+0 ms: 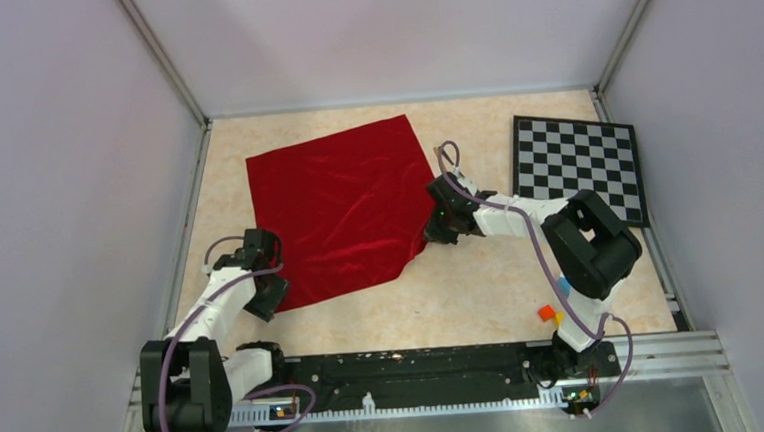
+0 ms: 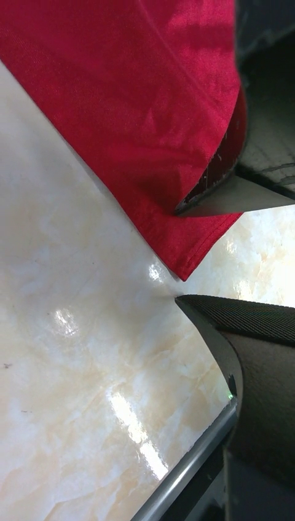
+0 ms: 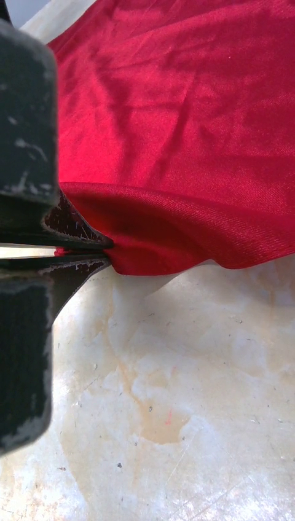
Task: Fold the napkin into a case and place the utensils inside
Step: Pick up the flattened napkin from the center of the board.
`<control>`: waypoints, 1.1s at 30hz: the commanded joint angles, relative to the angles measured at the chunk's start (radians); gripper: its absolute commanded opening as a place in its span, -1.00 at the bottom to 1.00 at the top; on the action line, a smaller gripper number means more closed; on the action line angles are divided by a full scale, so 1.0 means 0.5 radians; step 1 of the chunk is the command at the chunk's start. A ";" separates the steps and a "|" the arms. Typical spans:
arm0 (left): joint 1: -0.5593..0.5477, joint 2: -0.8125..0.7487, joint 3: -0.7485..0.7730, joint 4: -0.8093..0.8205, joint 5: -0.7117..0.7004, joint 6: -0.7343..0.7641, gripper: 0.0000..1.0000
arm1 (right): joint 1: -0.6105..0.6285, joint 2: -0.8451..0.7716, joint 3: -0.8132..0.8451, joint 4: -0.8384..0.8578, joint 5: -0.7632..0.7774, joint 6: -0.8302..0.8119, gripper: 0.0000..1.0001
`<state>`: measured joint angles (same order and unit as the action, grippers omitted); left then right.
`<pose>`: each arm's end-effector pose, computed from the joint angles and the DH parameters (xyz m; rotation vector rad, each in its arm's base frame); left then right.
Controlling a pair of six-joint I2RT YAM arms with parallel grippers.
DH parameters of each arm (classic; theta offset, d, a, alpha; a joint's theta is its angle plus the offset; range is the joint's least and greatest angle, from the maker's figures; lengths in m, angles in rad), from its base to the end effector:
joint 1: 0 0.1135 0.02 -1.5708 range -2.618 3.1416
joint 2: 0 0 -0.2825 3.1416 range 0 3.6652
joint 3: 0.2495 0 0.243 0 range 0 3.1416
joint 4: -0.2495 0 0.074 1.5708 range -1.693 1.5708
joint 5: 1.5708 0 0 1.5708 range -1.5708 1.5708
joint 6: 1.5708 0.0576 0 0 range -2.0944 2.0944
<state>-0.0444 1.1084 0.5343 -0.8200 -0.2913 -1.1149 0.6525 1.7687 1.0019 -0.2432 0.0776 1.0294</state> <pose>0.1476 0.0100 0.1617 -1.4740 2.4137 0.2099 0.2861 0.2130 0.1590 0.5289 2.6140 0.5033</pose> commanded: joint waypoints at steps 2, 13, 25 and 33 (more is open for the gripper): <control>0.009 0.087 0.016 0.074 -0.007 0.013 0.17 | -0.020 0.014 -0.039 -0.139 0.044 -0.044 -1.00; 0.015 0.085 -0.126 0.195 0.022 -0.145 -0.22 | -0.020 -0.070 -0.028 -0.259 0.096 -0.007 -1.00; 0.049 -0.272 0.037 0.106 0.040 -0.061 -1.00 | -0.008 -0.307 -0.061 -0.230 0.040 -0.239 -1.00; 0.047 -0.999 0.729 0.040 0.182 0.320 -1.00 | 0.007 -0.965 0.101 -0.218 -0.443 -0.939 -1.00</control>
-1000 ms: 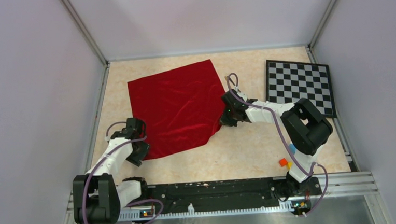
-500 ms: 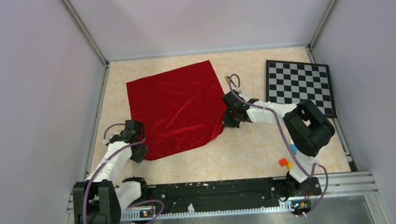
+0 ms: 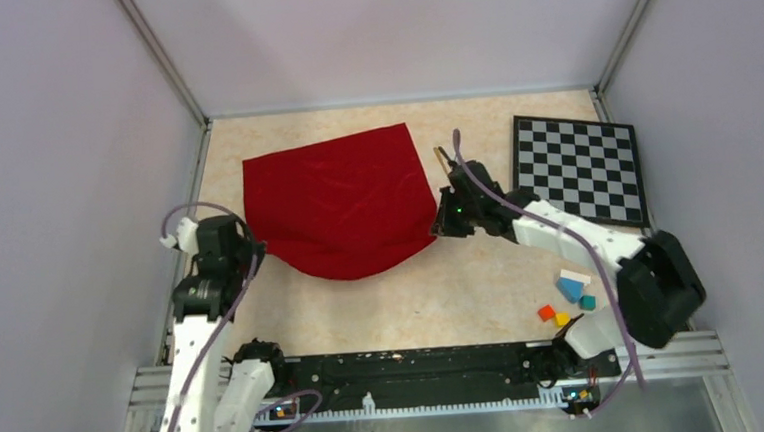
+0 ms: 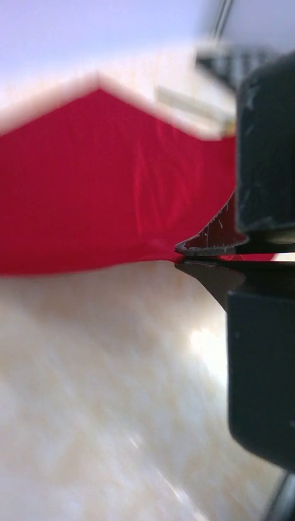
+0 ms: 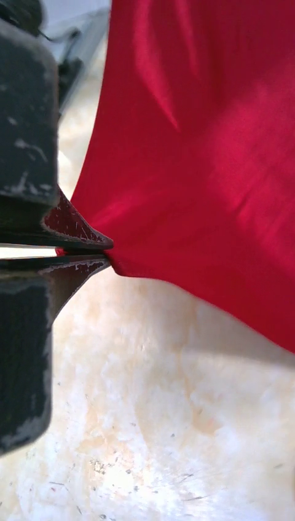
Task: Fold the napkin into a case and place the utensils inside
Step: Pick up the flattened napkin from the center of the board, then flatten the napkin at the center of the board.
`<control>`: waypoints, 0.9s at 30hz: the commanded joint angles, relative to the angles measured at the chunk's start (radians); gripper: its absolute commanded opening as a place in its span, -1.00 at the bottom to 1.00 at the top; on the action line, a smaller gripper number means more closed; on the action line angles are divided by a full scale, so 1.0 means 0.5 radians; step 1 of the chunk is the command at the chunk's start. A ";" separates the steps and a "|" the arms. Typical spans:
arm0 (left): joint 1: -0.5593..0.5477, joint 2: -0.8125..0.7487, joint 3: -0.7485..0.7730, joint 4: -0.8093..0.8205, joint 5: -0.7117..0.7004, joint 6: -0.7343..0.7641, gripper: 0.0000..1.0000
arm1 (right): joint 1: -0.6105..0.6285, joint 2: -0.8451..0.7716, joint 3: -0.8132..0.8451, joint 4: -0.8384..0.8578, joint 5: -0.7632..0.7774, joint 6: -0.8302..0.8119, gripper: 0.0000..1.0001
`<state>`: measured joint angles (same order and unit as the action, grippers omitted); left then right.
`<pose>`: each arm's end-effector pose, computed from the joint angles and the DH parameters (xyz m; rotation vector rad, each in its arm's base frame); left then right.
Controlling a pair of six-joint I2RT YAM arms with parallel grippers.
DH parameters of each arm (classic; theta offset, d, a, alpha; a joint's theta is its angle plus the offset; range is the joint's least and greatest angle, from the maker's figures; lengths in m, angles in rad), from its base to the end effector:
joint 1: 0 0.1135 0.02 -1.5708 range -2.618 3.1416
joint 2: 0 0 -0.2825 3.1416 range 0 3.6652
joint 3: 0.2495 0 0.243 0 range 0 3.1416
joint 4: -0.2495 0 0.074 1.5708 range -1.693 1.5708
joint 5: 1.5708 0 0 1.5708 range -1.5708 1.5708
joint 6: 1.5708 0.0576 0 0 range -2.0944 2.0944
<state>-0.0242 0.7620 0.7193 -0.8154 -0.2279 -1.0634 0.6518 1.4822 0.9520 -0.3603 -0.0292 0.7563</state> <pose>0.1388 0.0097 0.2600 -1.2856 2.0408 -0.2281 0.2464 0.1902 0.2253 0.1211 2.5698 0.6180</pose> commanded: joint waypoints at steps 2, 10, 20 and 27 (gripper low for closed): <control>0.008 -0.443 0.570 0.050 0.044 0.293 -1.00 | 0.016 -0.569 0.314 -0.019 -0.350 -0.487 -1.00; 0.004 -0.613 1.321 0.406 0.147 0.687 -1.00 | 0.157 -1.081 0.699 0.193 -0.813 -0.555 -1.00; 0.005 -0.238 1.501 0.725 0.107 0.845 -1.00 | 0.148 -0.965 0.893 0.300 -0.333 -0.471 -1.00; 0.005 0.277 1.073 1.158 -0.196 1.025 -1.00 | -0.331 -0.333 0.936 0.414 -0.433 -0.197 -1.00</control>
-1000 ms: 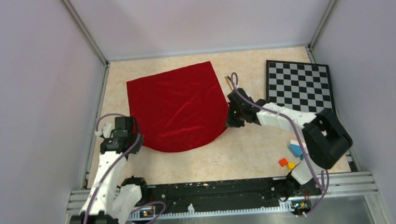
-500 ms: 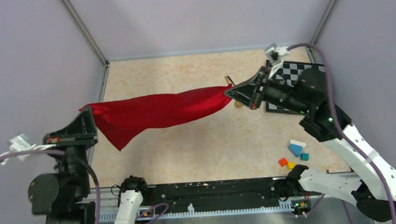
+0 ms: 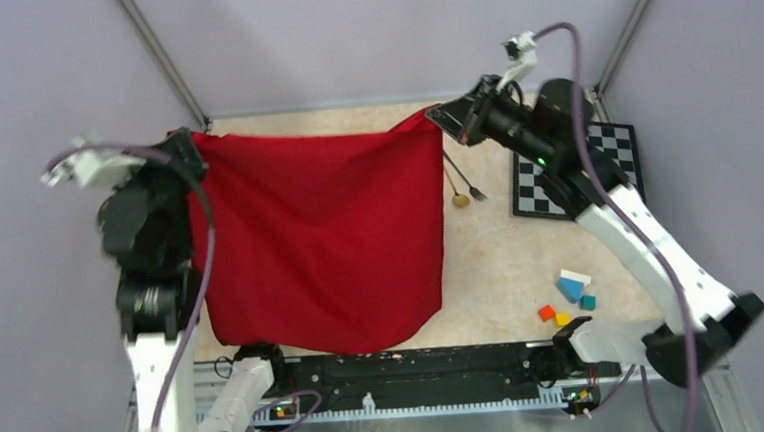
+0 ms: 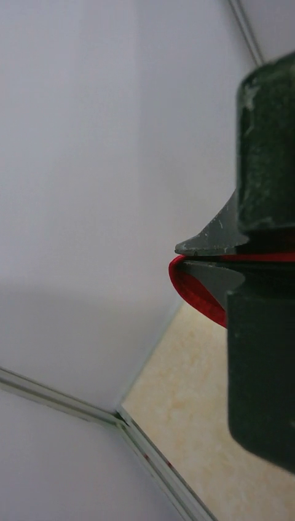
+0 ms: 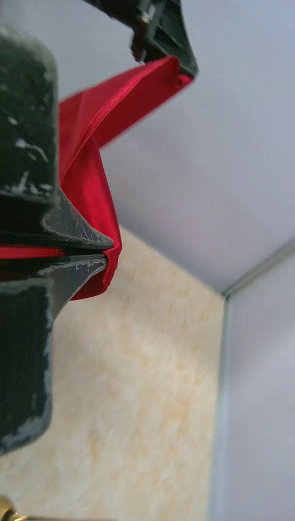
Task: Fold the napkin into a case and place the utensils inside
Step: Flatten the napkin at the center of the board.
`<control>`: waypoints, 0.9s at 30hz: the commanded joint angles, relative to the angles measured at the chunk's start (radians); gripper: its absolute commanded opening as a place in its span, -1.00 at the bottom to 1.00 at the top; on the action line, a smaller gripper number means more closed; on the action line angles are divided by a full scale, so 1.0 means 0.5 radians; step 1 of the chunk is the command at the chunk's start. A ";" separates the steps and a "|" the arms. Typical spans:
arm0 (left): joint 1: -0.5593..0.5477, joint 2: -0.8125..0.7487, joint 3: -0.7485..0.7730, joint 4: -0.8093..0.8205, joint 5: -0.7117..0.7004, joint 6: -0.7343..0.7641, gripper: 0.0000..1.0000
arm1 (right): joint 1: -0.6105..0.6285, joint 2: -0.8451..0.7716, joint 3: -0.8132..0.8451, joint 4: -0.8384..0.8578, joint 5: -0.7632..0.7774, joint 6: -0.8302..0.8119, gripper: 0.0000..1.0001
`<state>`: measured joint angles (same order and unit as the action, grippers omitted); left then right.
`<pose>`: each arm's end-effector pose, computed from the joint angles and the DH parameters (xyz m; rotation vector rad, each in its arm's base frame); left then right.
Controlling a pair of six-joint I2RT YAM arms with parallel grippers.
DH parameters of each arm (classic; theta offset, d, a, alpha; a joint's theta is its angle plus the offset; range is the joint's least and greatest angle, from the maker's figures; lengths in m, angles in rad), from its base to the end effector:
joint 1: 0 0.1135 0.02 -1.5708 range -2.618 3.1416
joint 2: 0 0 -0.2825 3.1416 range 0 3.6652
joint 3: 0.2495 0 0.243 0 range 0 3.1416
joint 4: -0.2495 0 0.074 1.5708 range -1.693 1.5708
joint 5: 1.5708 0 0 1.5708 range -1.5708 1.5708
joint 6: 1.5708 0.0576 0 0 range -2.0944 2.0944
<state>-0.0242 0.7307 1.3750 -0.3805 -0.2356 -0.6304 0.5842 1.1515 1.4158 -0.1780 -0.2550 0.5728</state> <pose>0.0877 0.0113 0.5253 -0.5841 1.1896 -0.4031 0.1971 0.1477 0.5021 -0.2294 1.5757 1.1093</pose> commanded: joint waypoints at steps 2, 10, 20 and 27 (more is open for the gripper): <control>0.022 0.578 -0.309 0.401 -0.177 0.153 -1.00 | -0.244 0.546 0.012 0.148 0.006 0.190 -1.00; 0.241 1.662 -0.324 0.822 0.389 0.076 -1.00 | -0.351 1.426 0.390 0.299 -0.121 0.141 -1.00; 0.398 2.314 -0.019 0.895 1.139 0.078 -1.00 | -0.424 2.157 1.076 -0.004 -0.311 -0.018 -1.00; 0.447 2.124 -0.092 0.471 1.282 0.133 -1.00 | -0.458 2.027 0.910 -0.246 -0.321 -0.103 -1.00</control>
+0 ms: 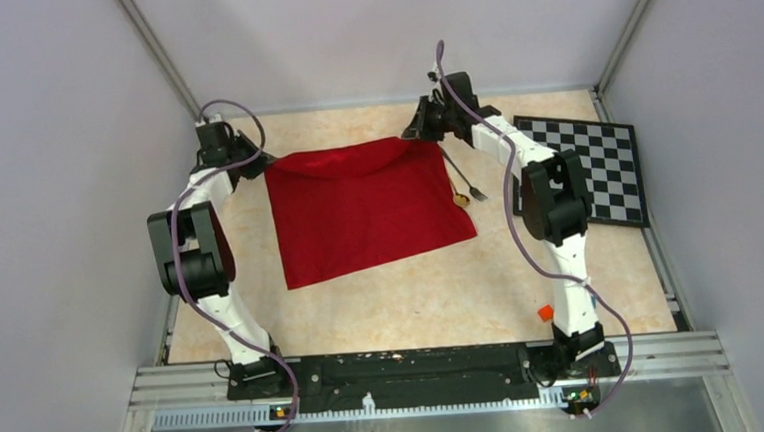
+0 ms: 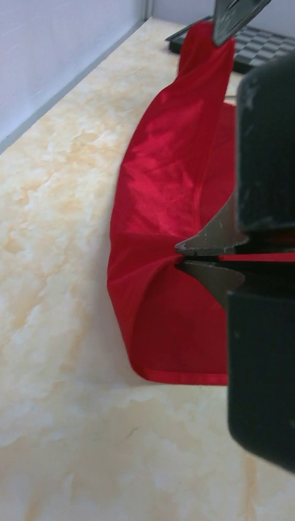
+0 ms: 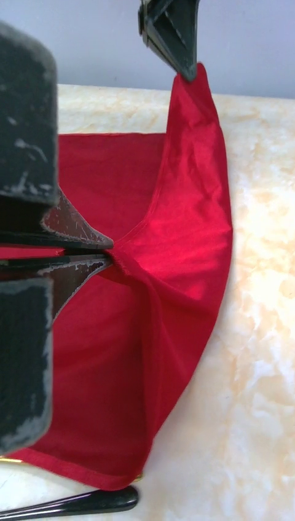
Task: Fold the napkin into a case and place the utensils inside
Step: Flatten the napkin at the center of the board, then fold and flatten the napkin at the center of the board.
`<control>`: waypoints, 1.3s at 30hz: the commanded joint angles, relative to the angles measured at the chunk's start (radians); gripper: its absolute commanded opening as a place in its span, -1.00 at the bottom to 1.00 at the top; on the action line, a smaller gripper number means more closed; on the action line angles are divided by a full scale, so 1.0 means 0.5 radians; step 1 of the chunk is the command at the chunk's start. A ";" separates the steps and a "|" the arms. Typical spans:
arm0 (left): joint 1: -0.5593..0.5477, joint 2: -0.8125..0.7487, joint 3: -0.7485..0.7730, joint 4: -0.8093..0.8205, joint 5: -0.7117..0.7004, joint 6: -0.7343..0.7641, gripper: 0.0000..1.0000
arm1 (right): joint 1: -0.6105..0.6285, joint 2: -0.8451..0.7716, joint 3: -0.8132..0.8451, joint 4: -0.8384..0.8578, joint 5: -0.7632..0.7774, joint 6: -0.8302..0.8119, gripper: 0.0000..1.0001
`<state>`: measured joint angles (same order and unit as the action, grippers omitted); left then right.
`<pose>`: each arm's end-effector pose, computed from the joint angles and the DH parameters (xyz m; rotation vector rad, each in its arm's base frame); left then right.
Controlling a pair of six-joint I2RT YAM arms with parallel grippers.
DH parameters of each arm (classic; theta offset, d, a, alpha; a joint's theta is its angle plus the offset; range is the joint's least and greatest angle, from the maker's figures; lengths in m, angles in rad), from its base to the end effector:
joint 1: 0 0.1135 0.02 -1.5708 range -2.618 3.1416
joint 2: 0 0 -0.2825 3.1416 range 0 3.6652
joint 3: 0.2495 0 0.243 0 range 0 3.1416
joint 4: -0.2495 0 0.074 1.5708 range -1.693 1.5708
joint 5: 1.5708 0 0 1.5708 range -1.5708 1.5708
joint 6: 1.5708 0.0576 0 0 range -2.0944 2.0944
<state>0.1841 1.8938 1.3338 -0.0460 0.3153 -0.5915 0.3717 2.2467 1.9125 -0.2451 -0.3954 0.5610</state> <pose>0.4426 0.0642 0.2338 -0.6601 2.0986 -0.5736 0.5000 0.2187 0.2437 -0.0299 2.2590 0.9480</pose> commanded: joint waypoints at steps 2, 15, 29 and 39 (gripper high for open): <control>0.034 -0.283 -0.105 -0.280 0.251 0.047 -1.00 | -0.075 -0.243 -0.227 -0.087 -0.064 -0.084 -1.00; 0.026 -0.927 -0.964 -0.314 0.551 -0.081 -1.00 | -0.152 -0.600 -0.805 -0.068 -0.182 -0.146 -1.00; 0.030 -0.907 -1.501 -0.142 0.318 -0.365 -1.00 | -0.088 -0.680 -1.345 0.215 -0.040 -0.119 -1.00; 0.157 -0.608 -1.170 -0.626 -0.133 -0.152 -1.00 | 0.126 -0.789 -1.773 0.443 0.158 0.148 -1.00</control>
<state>0.2245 1.5238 0.6876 -0.2665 0.3965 -0.7479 0.3759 1.9102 1.0969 -0.0818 -0.3744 0.5720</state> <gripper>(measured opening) 0.008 0.009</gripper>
